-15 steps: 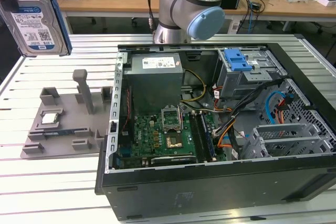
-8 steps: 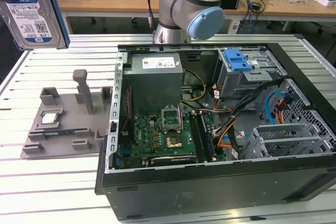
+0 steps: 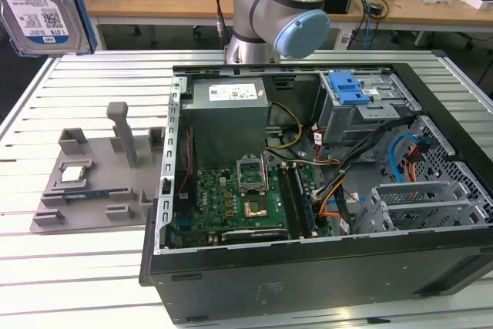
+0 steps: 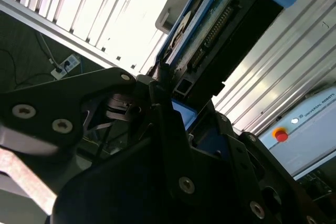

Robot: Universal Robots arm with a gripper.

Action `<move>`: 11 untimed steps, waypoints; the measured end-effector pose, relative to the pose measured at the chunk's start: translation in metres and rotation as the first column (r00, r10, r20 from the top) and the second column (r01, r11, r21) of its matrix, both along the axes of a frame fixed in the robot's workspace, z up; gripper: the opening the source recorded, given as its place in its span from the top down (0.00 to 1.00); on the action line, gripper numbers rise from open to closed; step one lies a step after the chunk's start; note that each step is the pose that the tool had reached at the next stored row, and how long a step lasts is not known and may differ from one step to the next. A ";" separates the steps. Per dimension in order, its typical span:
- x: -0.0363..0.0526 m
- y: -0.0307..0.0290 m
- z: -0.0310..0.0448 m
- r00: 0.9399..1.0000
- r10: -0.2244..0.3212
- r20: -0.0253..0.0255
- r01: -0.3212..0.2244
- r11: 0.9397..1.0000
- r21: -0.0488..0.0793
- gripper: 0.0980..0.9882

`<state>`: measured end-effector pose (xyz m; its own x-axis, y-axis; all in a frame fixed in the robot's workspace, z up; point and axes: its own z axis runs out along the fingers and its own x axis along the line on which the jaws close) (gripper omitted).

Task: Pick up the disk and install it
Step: 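Pick up the disk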

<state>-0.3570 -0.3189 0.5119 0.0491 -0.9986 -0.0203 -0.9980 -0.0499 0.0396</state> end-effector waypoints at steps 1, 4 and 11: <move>0.0000 0.0000 0.0024 1.000 0.000 0.000 0.000 1.000 0.000 0.70; 0.0000 0.0000 0.0050 1.000 0.000 0.000 0.000 1.000 0.000 0.70; 0.0010 -0.0001 0.0052 1.000 0.000 0.000 0.000 1.000 0.000 0.70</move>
